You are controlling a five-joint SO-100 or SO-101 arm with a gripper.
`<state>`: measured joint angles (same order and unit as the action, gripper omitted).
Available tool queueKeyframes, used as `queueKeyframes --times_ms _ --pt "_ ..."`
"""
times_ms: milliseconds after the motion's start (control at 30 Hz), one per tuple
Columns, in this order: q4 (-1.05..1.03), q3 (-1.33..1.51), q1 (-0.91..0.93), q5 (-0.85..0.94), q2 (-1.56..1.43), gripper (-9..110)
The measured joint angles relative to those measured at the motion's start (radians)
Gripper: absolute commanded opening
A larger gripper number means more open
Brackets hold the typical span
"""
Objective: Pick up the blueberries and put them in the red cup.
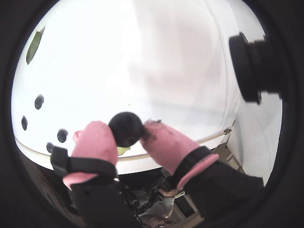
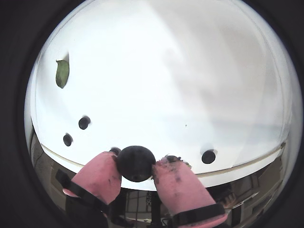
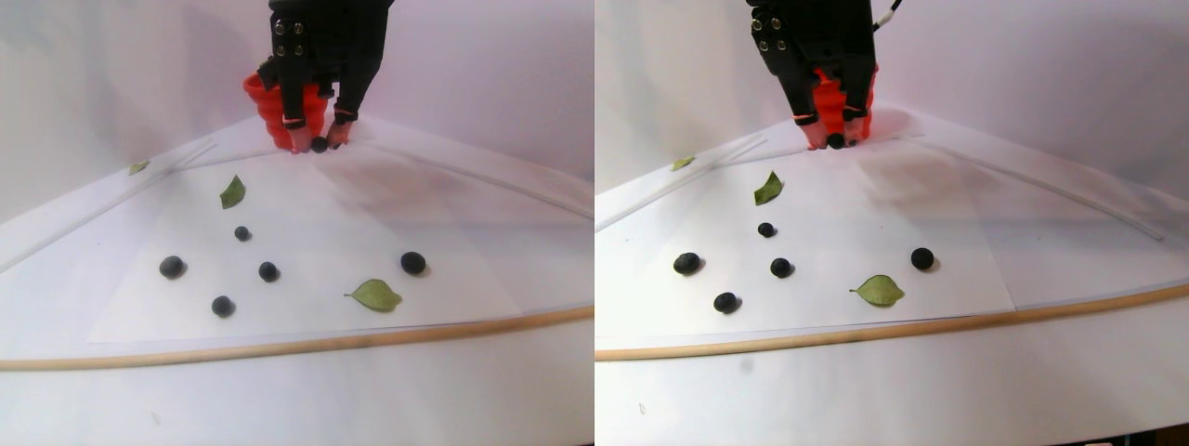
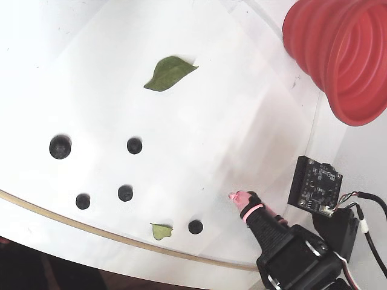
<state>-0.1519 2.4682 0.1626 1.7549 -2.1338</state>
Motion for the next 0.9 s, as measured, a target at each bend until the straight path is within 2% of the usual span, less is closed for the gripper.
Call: queueKeyframes --times_ms 900 --pt "-0.086 -0.195 -0.081 -0.023 -0.058 13"
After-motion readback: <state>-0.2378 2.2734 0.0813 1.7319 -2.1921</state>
